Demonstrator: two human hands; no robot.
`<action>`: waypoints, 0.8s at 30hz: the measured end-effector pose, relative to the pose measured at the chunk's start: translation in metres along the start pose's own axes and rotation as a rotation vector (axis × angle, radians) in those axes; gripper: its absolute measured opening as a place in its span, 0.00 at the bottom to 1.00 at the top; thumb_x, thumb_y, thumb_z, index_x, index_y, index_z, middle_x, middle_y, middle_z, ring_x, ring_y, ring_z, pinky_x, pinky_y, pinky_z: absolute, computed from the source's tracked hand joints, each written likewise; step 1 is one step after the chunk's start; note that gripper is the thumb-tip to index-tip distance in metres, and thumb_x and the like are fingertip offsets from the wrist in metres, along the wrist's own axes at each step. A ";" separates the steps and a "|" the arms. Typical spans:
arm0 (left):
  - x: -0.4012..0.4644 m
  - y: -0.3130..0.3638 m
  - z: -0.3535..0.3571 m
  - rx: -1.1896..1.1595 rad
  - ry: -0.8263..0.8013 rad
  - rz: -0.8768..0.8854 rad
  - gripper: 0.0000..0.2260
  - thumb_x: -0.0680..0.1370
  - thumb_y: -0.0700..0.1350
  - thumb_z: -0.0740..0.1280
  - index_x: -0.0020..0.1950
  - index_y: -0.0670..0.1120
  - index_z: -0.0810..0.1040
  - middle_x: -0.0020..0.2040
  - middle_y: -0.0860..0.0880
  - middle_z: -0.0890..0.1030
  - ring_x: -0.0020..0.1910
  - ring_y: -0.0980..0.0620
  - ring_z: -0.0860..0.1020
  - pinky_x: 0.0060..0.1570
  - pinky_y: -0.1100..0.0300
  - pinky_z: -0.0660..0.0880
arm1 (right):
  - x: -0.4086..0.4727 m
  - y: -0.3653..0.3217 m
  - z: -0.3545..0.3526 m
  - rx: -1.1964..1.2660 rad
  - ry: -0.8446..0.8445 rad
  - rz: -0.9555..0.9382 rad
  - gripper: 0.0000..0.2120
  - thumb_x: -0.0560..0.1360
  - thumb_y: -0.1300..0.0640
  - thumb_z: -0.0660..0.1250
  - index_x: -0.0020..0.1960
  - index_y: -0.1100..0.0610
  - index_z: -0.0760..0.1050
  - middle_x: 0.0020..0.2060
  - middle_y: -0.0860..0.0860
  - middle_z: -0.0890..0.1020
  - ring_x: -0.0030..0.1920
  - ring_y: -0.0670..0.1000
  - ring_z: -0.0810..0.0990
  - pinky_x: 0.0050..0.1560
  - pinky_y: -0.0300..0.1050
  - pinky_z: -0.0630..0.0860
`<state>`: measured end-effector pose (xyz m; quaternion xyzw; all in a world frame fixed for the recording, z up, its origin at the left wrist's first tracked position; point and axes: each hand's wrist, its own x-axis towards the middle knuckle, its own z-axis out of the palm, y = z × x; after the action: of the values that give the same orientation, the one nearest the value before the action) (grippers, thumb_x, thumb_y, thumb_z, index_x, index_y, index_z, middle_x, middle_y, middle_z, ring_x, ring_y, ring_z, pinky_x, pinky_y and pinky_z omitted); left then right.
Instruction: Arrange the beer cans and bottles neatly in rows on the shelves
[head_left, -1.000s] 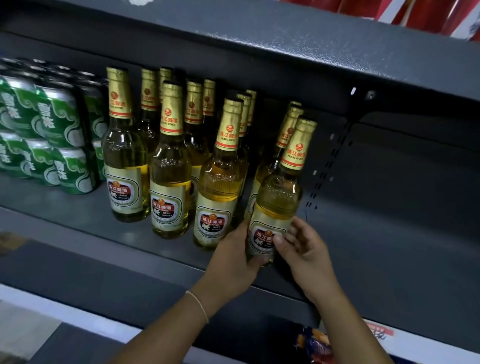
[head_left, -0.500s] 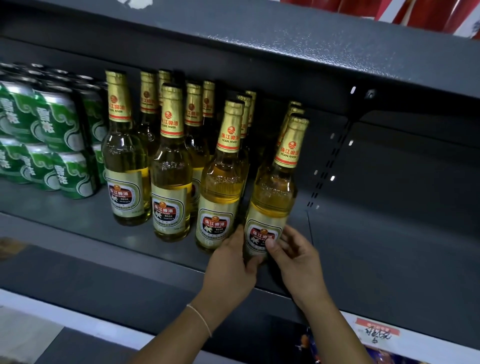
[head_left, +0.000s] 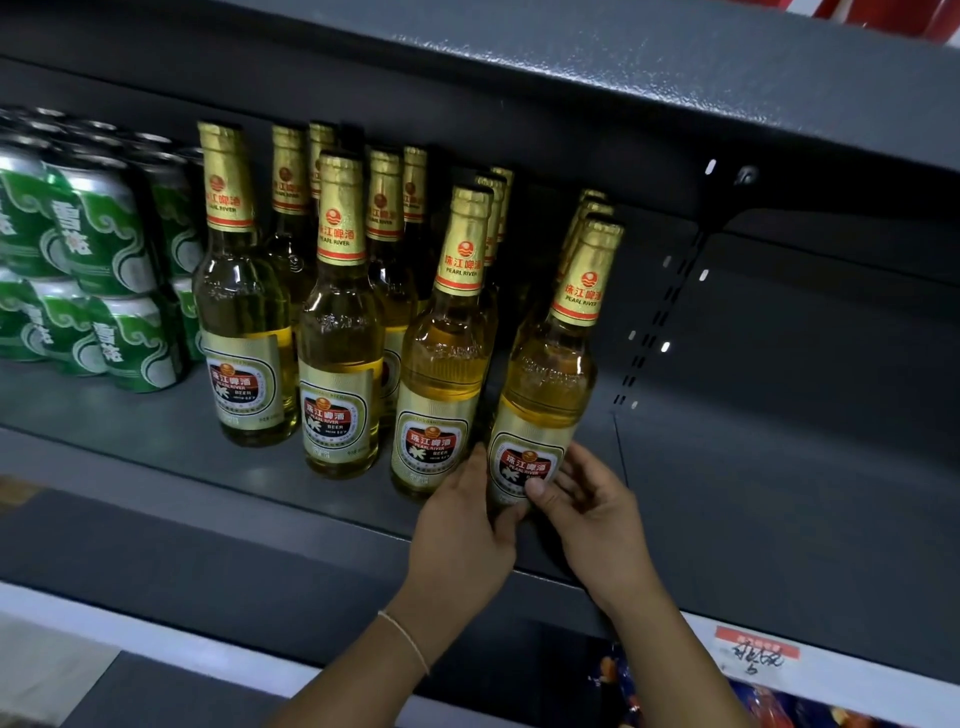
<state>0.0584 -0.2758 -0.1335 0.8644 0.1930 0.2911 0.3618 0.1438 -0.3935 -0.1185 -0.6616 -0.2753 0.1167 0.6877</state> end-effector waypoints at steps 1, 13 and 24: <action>0.000 0.000 0.000 0.000 0.001 -0.001 0.33 0.75 0.51 0.70 0.76 0.44 0.61 0.71 0.47 0.71 0.70 0.51 0.67 0.68 0.64 0.61 | 0.000 0.000 0.000 -0.001 0.000 -0.002 0.26 0.73 0.70 0.70 0.69 0.60 0.72 0.57 0.51 0.84 0.60 0.48 0.82 0.56 0.37 0.78; -0.003 -0.001 0.002 0.028 0.052 0.016 0.30 0.74 0.50 0.71 0.73 0.44 0.67 0.65 0.46 0.77 0.64 0.49 0.74 0.64 0.59 0.71 | -0.004 -0.005 0.003 -0.055 0.003 -0.013 0.25 0.74 0.68 0.70 0.70 0.58 0.71 0.58 0.48 0.84 0.60 0.45 0.81 0.58 0.37 0.77; -0.019 0.025 -0.029 0.181 -0.010 0.154 0.16 0.72 0.43 0.71 0.59 0.42 0.78 0.49 0.45 0.82 0.46 0.45 0.81 0.41 0.62 0.74 | -0.009 -0.019 0.004 -0.087 0.097 -0.056 0.20 0.75 0.54 0.69 0.66 0.54 0.74 0.57 0.46 0.83 0.58 0.41 0.81 0.57 0.37 0.78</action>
<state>0.0283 -0.2880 -0.1050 0.9072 0.1498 0.2949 0.2600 0.1302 -0.3968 -0.1025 -0.6876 -0.2649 0.0532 0.6739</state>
